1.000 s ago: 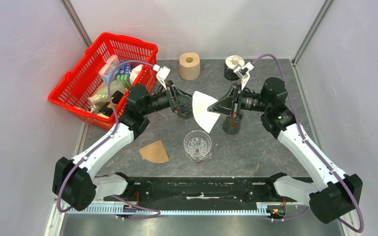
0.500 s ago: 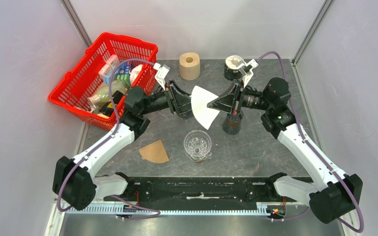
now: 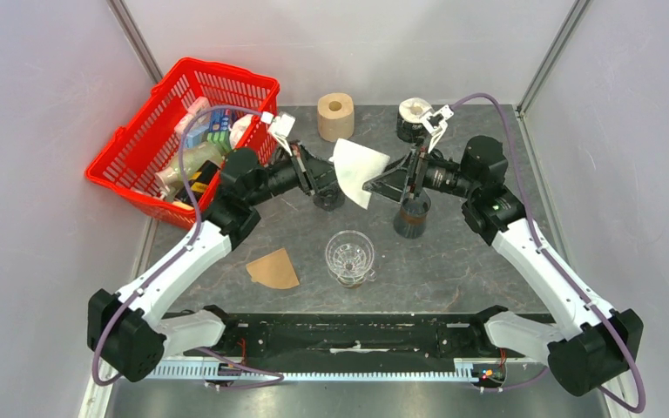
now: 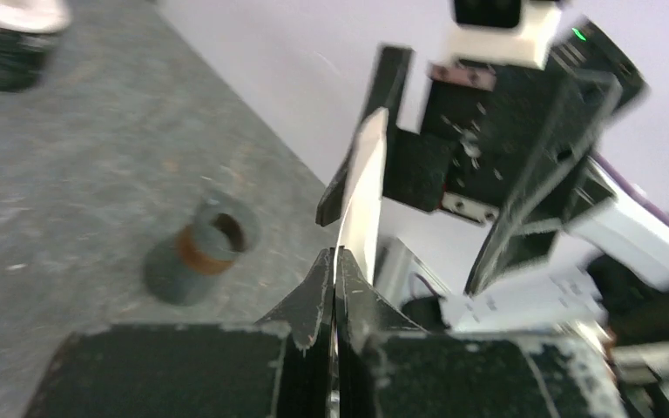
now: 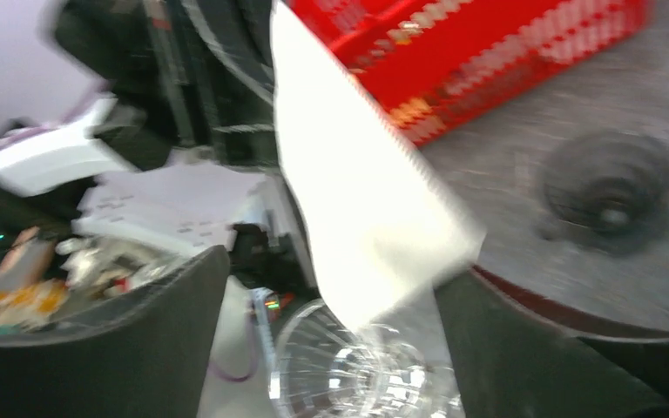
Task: Place the coffee filter in the dripper
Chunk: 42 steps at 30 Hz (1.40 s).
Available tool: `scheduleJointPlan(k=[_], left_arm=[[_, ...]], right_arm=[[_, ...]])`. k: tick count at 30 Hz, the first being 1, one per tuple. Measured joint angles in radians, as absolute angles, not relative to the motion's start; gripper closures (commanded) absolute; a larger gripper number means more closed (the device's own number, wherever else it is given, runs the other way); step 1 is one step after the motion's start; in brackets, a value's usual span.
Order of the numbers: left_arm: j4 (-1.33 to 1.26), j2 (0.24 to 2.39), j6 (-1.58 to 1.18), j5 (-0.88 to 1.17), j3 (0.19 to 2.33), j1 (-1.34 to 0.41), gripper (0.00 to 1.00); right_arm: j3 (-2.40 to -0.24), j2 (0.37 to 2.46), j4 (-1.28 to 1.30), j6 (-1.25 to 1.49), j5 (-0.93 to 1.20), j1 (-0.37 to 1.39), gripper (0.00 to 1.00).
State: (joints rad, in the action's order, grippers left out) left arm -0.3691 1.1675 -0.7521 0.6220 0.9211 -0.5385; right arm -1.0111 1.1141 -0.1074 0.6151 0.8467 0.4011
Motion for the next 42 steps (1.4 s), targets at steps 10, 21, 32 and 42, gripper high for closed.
scheduleJointPlan(k=[10,21,32,42], left_arm=[[0.219,1.262,-0.585,-0.081,1.316,-0.628,0.98],[0.478,1.376,-0.592,-0.287,1.399,-0.659,0.98],[0.5,1.382,-0.656,-0.253,1.413,-0.661,0.98],[0.5,1.383,-0.685,-0.229,1.415,-0.67,0.98]], right_arm=[[-1.096,1.123,0.2,0.457,0.327,0.466,0.03],[-1.193,1.24,0.177,0.22,0.099,0.67,0.03],[-1.196,1.326,0.106,0.144,0.136,0.699,0.03],[-1.2,1.374,0.064,0.121,0.138,0.705,0.03]])
